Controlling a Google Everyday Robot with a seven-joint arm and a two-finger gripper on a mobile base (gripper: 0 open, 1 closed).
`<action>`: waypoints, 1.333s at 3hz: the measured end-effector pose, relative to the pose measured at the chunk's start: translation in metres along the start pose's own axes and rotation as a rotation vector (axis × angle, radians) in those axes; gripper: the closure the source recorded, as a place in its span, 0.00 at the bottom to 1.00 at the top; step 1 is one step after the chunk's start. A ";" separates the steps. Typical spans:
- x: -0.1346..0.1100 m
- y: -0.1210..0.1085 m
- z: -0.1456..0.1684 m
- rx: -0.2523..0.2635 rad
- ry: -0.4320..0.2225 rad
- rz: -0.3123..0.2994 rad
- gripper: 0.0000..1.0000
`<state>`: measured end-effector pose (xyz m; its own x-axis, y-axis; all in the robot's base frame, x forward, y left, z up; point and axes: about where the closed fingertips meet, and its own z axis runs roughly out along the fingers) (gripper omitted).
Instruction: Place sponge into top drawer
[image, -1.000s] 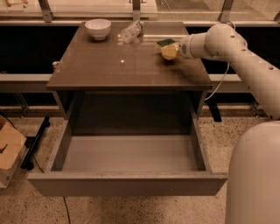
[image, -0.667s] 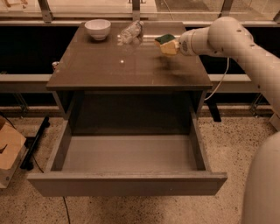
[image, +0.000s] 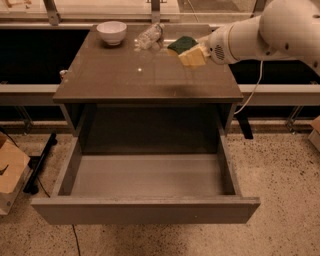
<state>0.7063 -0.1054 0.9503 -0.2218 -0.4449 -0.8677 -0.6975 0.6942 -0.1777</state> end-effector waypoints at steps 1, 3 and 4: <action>-0.006 0.038 -0.035 -0.035 0.020 -0.049 1.00; 0.003 0.078 -0.076 -0.019 0.051 -0.043 1.00; 0.008 0.090 -0.074 -0.093 0.064 -0.066 1.00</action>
Offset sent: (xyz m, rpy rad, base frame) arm -0.1642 0.0049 0.0194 -0.0649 0.0444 -0.0159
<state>0.5918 -0.0883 0.9616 -0.2142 -0.5255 -0.8234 -0.7718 0.6078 -0.1871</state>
